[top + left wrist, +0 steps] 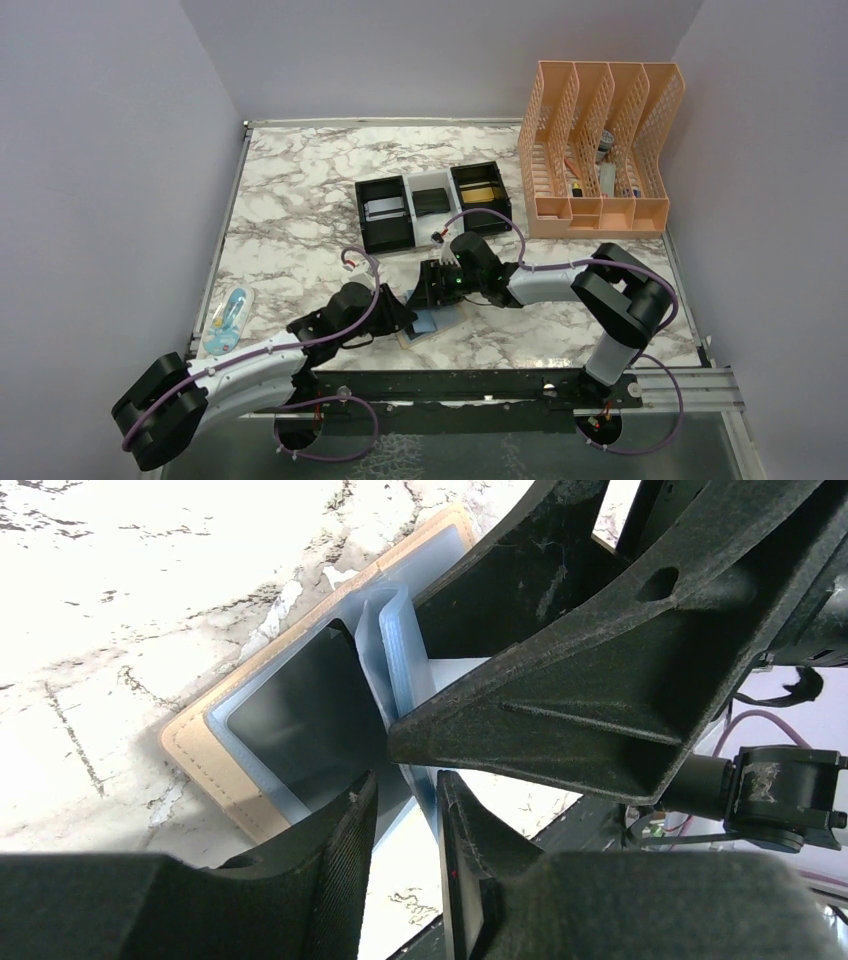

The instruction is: Take the credit cards out of the card holder

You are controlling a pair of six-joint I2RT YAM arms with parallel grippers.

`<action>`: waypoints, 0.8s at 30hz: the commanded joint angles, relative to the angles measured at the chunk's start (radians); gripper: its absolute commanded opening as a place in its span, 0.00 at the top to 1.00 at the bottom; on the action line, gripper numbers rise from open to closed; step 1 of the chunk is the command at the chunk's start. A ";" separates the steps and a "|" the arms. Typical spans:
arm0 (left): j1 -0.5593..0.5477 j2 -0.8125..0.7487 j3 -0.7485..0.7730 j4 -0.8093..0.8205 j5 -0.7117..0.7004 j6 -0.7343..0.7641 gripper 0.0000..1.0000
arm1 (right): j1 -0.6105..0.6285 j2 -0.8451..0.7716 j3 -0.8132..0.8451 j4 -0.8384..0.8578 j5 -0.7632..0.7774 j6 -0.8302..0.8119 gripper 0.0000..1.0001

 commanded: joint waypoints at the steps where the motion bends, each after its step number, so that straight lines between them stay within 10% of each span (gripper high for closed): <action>1: -0.006 0.028 -0.015 0.069 0.033 0.020 0.70 | -0.003 0.003 0.005 -0.018 -0.043 -0.013 0.38; 14: -0.006 0.056 0.000 0.098 0.072 0.037 0.74 | -0.002 0.033 0.057 -0.090 -0.053 -0.088 0.30; 24: -0.006 0.040 -0.009 0.092 0.068 0.036 0.73 | -0.001 0.022 0.061 -0.159 0.032 -0.140 0.53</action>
